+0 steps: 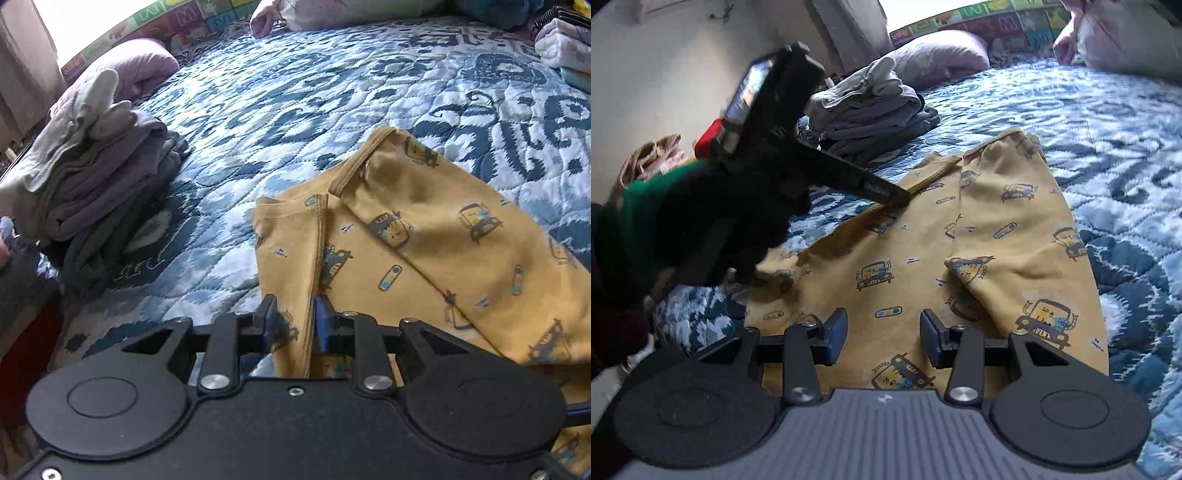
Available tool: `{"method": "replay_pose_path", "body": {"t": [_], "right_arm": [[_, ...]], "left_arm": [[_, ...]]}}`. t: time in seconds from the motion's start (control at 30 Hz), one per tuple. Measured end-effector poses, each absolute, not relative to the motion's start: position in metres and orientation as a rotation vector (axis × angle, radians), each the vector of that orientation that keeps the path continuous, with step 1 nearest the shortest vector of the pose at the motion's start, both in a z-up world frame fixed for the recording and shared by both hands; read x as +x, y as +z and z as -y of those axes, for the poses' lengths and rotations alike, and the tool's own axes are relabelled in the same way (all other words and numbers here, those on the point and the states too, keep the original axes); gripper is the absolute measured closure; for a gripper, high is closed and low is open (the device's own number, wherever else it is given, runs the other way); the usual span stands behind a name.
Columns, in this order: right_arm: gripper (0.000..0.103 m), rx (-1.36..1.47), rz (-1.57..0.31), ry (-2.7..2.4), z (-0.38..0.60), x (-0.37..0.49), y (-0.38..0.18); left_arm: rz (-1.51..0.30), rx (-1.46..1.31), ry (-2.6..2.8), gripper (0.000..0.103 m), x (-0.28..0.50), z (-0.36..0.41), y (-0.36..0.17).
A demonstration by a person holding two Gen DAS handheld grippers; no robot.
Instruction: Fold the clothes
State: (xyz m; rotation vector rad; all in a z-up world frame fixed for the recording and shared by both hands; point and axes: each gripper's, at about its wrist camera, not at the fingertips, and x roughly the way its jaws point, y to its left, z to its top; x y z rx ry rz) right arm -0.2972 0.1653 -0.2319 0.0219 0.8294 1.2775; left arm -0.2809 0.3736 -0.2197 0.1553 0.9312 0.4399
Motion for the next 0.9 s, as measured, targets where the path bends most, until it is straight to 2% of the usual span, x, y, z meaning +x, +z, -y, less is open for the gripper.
{"method": "replay_pose_path", "body": {"t": [0.07,0.1,0.3,0.53,0.7,0.9], "right_arm": [[0.058,0.039,-0.847,1.276,-0.166,-0.294,-0.234],[0.058,0.045,-0.855,1.275,-0.167,-0.292,-0.235],[0.059,0.074,-0.878,1.274,-0.166,-0.288,-0.239],[0.058,0.082,-0.875,1.277,-0.167,-0.288,-0.239],[0.058,0.078,-0.858,1.283,-0.166,-0.290,-0.237],[0.057,0.053,-0.821,1.312,-0.165,-0.298,-0.233]], "left_arm": [[-0.910,0.136,0.469,0.093,-0.280,-0.382,-0.217],[-0.893,0.112,0.505,0.094,-0.282,-0.390,-0.215],[-0.787,-0.158,0.699,0.092,-0.317,-0.454,-0.200],[-0.759,-0.153,0.684,0.092,-0.348,-0.443,-0.182],[-0.779,-0.256,0.621,0.092,-0.383,-0.442,-0.184],[-0.754,-0.334,0.780,0.089,-0.460,-0.464,-0.179]]}}
